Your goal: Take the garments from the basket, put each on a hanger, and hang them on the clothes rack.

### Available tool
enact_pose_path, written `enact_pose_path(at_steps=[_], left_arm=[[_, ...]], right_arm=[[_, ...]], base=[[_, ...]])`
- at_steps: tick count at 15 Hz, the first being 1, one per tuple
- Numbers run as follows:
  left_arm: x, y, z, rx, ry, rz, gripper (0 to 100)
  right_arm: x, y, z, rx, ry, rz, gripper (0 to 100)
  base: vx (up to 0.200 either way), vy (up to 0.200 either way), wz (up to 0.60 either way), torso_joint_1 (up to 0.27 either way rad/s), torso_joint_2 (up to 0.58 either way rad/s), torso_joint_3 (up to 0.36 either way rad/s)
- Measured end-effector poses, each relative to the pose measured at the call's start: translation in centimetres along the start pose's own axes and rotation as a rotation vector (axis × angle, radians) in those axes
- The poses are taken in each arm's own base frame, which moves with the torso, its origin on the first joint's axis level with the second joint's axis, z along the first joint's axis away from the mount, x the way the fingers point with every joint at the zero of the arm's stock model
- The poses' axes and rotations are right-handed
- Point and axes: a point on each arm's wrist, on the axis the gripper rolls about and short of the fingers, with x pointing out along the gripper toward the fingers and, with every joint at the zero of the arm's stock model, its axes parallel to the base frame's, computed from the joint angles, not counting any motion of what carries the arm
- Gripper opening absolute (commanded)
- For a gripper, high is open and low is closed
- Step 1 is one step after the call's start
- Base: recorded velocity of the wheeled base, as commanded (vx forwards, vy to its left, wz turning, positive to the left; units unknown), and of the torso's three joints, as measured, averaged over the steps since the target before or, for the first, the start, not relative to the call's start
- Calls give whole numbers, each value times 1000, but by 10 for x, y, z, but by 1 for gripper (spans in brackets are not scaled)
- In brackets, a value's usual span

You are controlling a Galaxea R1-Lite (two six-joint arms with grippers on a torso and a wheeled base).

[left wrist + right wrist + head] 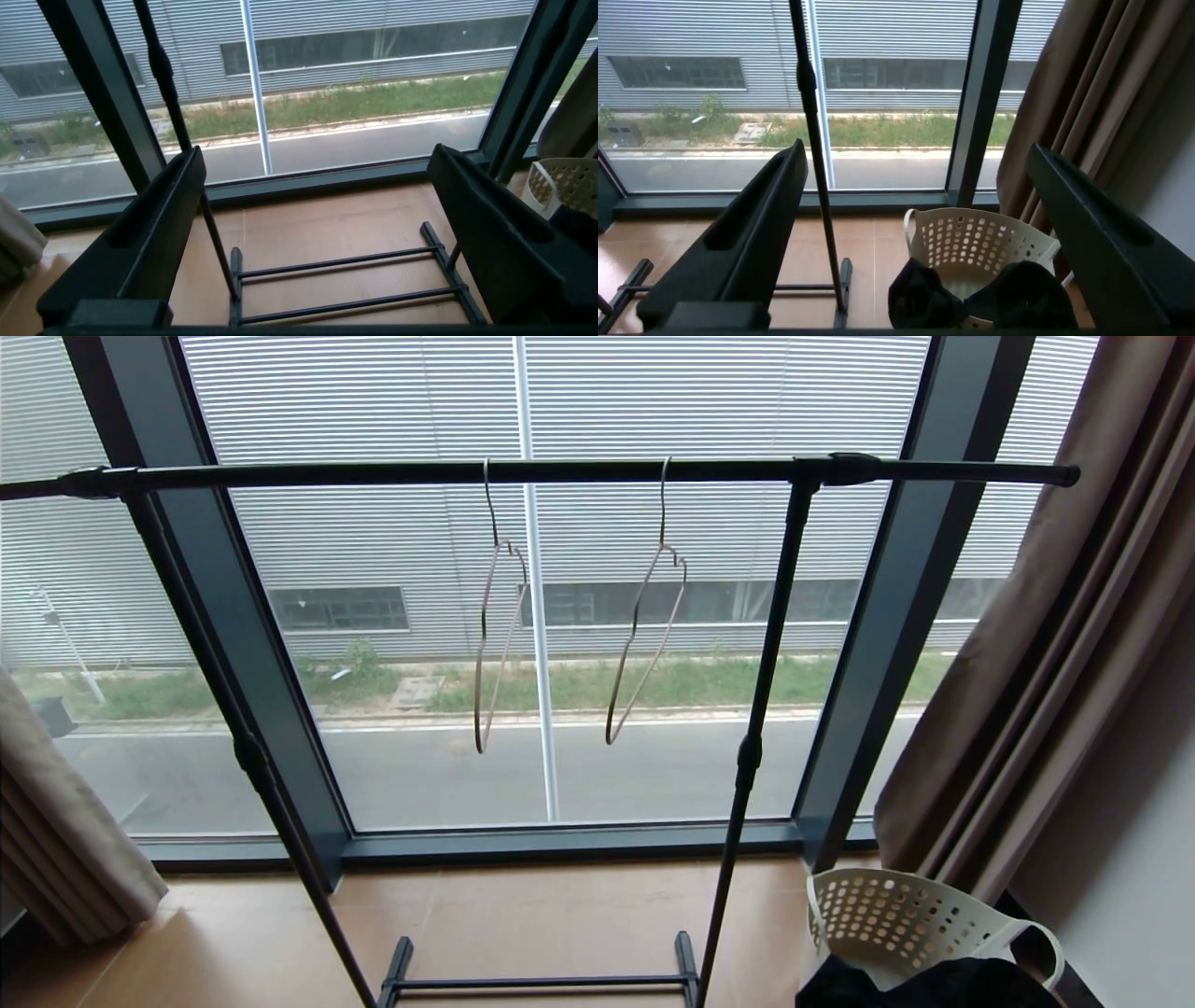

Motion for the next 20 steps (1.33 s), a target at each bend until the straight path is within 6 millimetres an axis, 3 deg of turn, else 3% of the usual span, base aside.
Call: enact_pose_path(at_steps=[11,20], left_arm=[[0,0,0,0,-1,0,100],[0,0,0,0,0,0,100]], right_arm=[[0,0,0,0,0,-1,100],[0,0,0,0,0,0,100]], base=[[0,0,0,-109,476,370],[0,0,0,-8,63,50]])
